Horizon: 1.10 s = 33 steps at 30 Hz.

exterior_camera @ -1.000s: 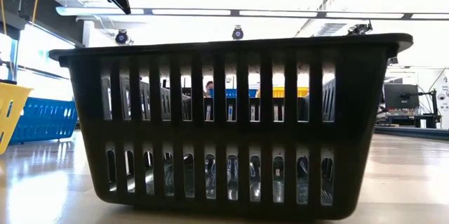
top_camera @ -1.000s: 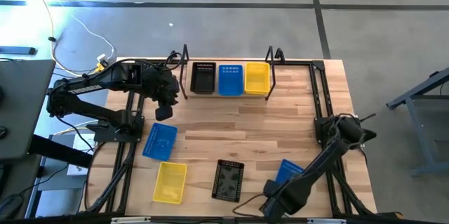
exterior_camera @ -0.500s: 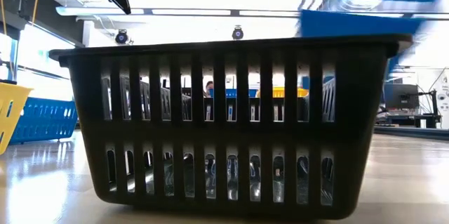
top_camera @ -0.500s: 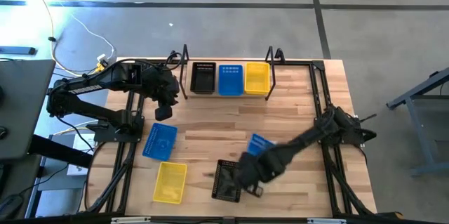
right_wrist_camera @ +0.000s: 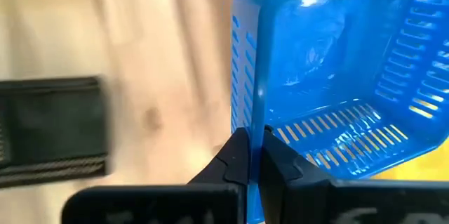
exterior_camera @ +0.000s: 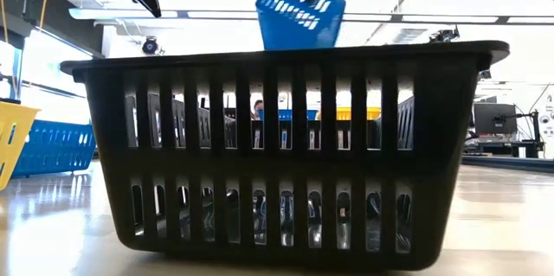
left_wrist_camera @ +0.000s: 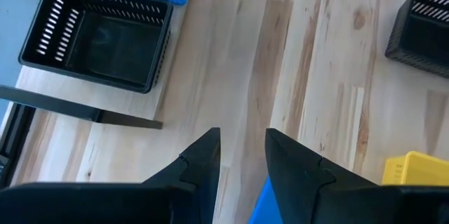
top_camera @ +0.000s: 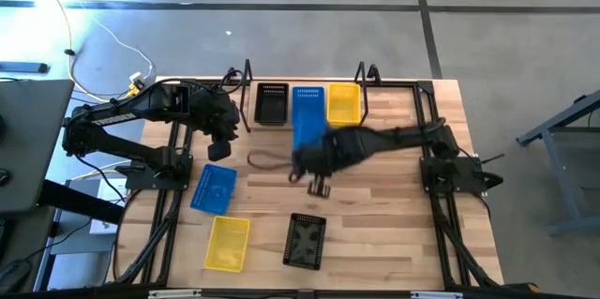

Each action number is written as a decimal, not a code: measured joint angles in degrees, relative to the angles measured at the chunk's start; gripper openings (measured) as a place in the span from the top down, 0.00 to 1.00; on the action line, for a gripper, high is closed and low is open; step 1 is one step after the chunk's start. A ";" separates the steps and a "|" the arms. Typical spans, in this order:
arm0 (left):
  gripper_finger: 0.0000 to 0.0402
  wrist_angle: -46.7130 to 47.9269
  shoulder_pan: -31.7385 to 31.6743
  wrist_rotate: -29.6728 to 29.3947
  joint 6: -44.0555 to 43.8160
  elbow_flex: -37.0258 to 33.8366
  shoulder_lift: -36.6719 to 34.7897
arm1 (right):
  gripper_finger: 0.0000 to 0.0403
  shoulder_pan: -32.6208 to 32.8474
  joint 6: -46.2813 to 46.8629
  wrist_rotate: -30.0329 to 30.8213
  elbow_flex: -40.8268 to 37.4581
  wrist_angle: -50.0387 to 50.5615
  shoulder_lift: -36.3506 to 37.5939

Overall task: Stack baskets on shelf by color
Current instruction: Stack the right blue bin on top of the blue bin on the shelf

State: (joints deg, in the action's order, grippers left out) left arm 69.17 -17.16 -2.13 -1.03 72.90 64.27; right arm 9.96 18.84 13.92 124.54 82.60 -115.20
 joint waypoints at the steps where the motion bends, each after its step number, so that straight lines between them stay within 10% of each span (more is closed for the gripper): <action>1: 0.74 0.00 0.01 0.00 -0.39 0.00 0.00 | 1.00 -1.35 -2.42 0.86 0.61 -0.13 0.00; 17: 0.74 0.02 0.02 -0.02 -5.97 0.02 0.00 | 1.00 -17.92 -29.47 7.55 2.09 -5.23 -0.28; 33: 0.74 0.02 -0.05 -0.63 -7.82 0.04 0.04 | 1.00 -21.20 -26.28 4.52 2.05 -0.87 -6.26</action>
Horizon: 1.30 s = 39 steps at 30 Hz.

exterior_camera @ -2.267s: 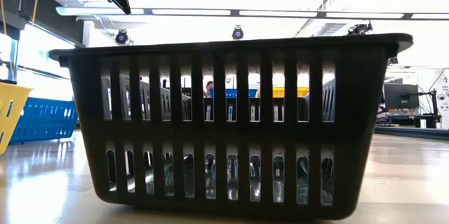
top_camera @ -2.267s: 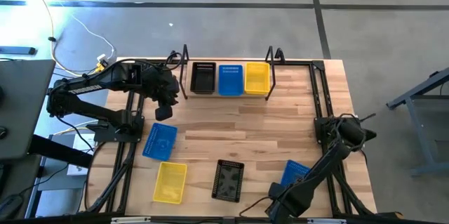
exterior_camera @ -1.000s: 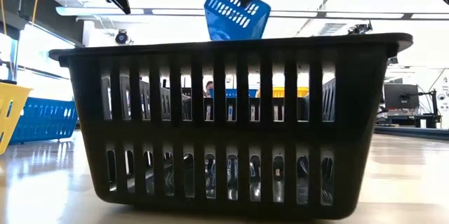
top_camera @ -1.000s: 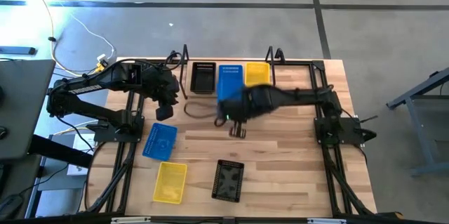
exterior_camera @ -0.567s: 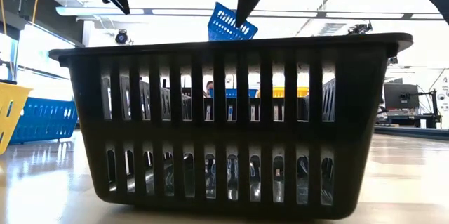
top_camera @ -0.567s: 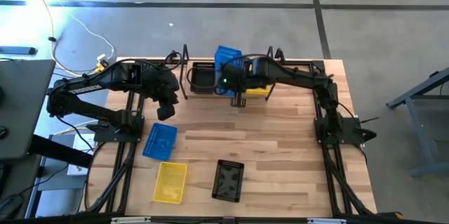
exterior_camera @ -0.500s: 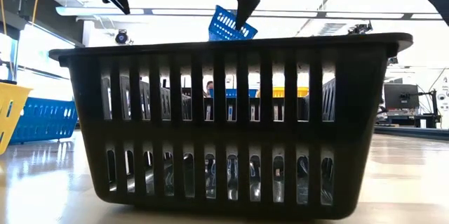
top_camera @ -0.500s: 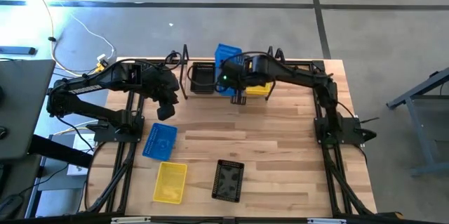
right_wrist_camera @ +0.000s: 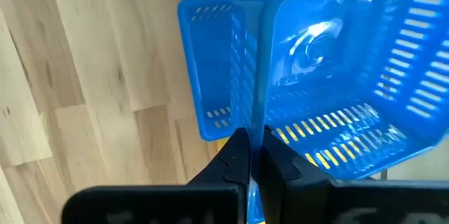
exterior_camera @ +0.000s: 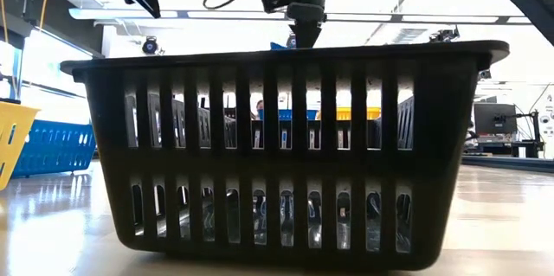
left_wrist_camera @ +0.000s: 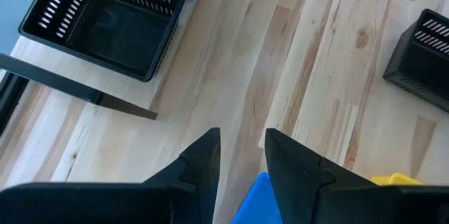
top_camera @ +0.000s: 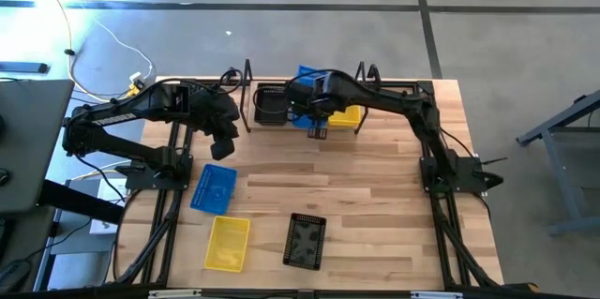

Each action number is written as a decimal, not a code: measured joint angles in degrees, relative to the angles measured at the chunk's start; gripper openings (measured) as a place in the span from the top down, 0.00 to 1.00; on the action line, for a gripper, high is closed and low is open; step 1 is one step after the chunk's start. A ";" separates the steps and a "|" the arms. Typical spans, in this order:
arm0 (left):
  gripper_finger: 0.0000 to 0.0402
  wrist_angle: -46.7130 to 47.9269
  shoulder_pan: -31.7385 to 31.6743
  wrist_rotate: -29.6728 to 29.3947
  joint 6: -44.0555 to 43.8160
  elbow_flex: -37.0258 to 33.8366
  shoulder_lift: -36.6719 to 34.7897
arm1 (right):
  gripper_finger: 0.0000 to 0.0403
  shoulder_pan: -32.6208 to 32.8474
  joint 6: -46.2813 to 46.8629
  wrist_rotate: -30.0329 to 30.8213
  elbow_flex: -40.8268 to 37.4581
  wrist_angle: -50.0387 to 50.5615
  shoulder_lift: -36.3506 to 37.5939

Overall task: Stack baskets on shelf by color
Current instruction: Stack the right blue bin on top of the blue bin on the shelf

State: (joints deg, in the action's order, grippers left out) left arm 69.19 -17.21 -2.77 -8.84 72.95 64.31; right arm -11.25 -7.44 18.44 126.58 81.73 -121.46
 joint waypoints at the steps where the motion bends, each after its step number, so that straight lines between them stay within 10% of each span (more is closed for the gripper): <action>1: 0.74 0.00 0.00 -0.02 -0.02 0.00 0.00 | 1.00 0.00 0.13 -0.18 0.00 0.02 -0.36; 39: 0.74 0.02 0.00 -2.40 -0.57 0.00 -0.02 | 1.00 -0.13 -1.55 -0.61 0.00 0.11 -6.15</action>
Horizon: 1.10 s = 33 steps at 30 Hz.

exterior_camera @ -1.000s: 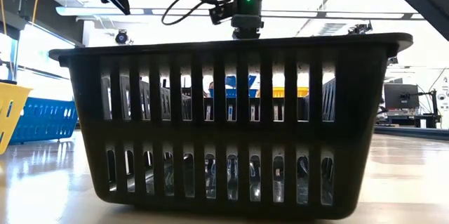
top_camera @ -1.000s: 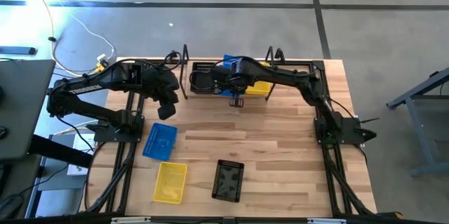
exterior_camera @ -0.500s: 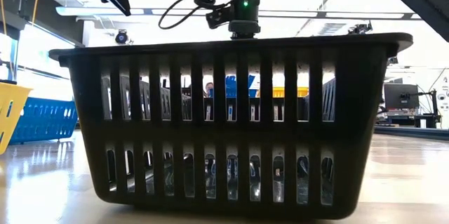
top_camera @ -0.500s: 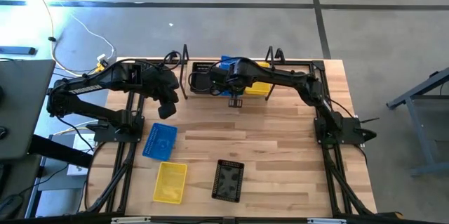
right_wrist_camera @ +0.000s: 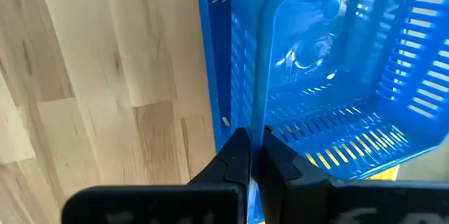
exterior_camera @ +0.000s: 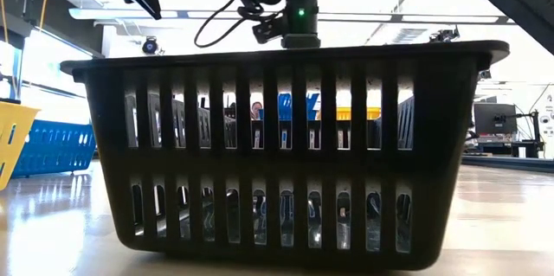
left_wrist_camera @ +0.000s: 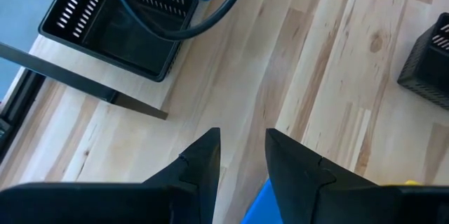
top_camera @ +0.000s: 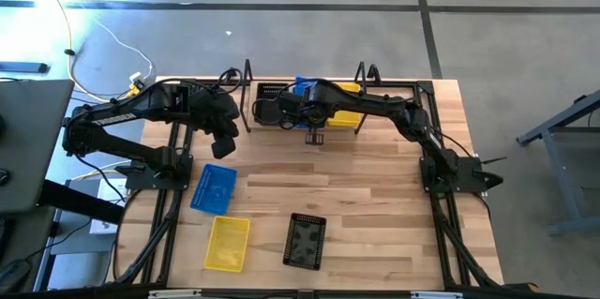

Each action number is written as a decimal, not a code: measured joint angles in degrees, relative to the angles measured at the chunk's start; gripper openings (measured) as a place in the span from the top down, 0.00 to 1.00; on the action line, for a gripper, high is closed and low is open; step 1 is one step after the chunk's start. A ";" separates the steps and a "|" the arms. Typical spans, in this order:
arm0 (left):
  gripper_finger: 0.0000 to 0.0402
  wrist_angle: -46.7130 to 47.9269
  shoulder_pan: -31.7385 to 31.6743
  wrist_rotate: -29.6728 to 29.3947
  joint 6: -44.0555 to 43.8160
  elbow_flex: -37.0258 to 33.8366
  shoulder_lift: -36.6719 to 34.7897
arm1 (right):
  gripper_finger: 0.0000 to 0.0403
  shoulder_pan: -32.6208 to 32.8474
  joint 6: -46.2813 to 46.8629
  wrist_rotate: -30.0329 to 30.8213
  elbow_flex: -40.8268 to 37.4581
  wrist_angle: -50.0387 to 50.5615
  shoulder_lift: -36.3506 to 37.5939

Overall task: Stack baskets on shelf by color
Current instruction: Stack the right blue bin on top of the blue bin on the shelf, then stack the yellow bin on top of the yellow bin on the shelf

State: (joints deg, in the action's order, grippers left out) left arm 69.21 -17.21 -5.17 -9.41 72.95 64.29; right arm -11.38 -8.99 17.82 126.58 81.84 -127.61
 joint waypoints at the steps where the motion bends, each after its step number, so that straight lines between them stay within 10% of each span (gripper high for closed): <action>1: 0.74 0.00 0.00 0.00 -0.02 0.00 0.00 | 1.00 0.00 -0.02 0.00 0.00 -0.06 0.00; 33: 0.74 1.13 0.00 1.16 -2.63 0.00 0.00 | 0.79 -1.07 0.00 -3.91 1.82 -4.15 0.17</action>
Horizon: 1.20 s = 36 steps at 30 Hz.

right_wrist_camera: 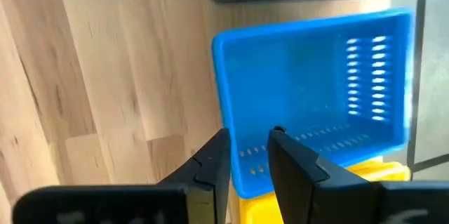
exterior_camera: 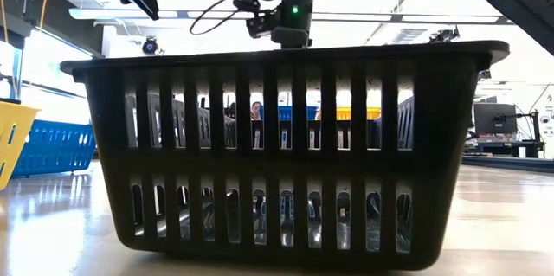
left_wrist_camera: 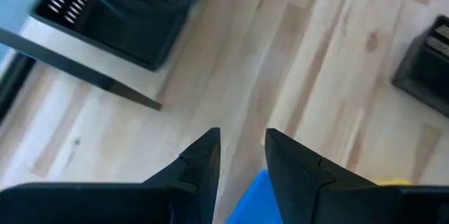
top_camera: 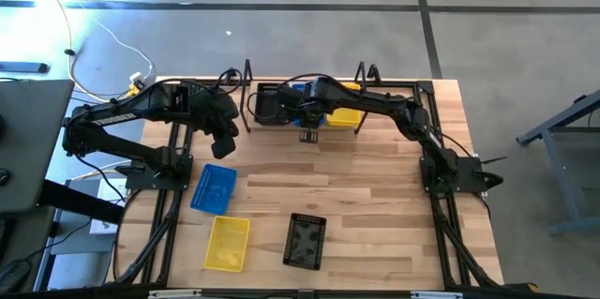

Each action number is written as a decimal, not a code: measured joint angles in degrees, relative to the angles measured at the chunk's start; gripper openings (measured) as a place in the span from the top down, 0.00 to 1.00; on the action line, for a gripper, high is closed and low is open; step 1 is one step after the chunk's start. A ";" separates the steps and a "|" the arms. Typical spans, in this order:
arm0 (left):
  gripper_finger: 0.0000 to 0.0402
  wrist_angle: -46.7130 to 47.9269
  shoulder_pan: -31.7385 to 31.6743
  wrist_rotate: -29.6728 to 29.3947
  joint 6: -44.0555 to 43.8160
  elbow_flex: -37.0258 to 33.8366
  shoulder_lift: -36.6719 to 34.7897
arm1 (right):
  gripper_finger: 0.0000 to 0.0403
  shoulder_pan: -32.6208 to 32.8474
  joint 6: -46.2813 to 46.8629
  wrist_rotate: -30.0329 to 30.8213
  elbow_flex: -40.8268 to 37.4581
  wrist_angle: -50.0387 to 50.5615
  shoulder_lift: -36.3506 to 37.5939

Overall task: Stack baskets on shelf by color
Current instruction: Stack the yellow bin on top of the yellow bin on the shelf

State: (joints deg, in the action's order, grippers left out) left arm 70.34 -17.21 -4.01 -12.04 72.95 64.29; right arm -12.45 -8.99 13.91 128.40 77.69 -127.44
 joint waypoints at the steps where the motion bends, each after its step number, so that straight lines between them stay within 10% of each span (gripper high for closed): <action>1: 0.74 0.63 0.00 1.03 -0.01 0.00 0.00 | 0.79 0.00 0.16 -0.01 0.81 0.26 0.11; 36: 0.74 2.69 30.98 5.10 -22.94 -12.66 -7.02 | 0.79 6.57 23.00 -13.12 5.74 5.74 1.93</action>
State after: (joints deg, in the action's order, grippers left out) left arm 73.03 13.77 1.09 -34.98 60.29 57.27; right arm -5.88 14.01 0.79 134.15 83.43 -125.51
